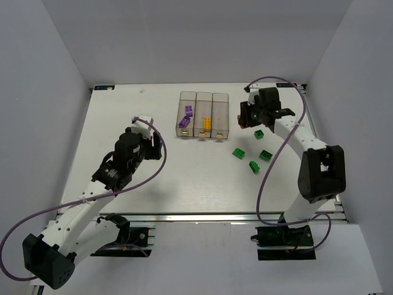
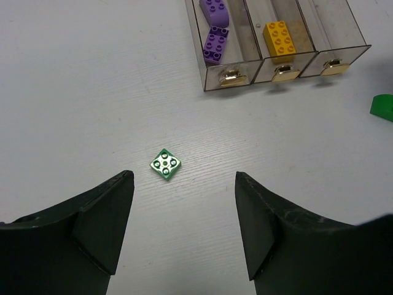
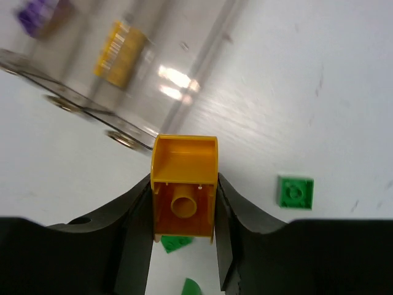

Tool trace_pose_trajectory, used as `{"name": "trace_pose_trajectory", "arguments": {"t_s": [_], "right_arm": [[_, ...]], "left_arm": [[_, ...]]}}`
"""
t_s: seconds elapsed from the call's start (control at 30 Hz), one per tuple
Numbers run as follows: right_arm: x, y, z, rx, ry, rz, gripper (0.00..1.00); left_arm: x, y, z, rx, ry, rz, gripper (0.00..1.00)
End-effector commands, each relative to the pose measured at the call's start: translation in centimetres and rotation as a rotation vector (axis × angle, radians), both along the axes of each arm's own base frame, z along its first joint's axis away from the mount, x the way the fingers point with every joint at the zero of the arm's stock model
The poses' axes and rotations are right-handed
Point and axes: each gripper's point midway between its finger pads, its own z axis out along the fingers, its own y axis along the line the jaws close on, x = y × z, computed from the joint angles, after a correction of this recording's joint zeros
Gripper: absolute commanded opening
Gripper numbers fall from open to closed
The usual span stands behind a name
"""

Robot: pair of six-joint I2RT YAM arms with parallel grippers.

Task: Sort the legos into containers by color

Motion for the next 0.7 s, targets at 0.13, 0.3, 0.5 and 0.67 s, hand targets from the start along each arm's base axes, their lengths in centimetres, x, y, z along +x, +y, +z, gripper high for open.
{"name": "trace_pose_trajectory", "arguments": {"t_s": [0.13, 0.3, 0.5, 0.67], "right_arm": [[1.2, 7.7, 7.5, 0.159, -0.152, 0.233, 0.00], [2.9, 11.7, 7.5, 0.228, -0.094, 0.266, 0.18], [5.6, 14.9, 5.3, 0.227, -0.065, 0.281, 0.31], [6.8, 16.5, 3.8, 0.231, -0.044, 0.292, 0.43]], "left_arm": [[-0.1, 0.0, -1.5, 0.033, 0.042, -0.001, 0.77], [0.0, 0.3, -1.5, 0.030, 0.029, 0.014, 0.78], [0.0, 0.2, -1.9, 0.038, 0.037, 0.009, 0.80], [0.0, 0.4, -2.1, 0.042, 0.038, 0.016, 0.82]]}}
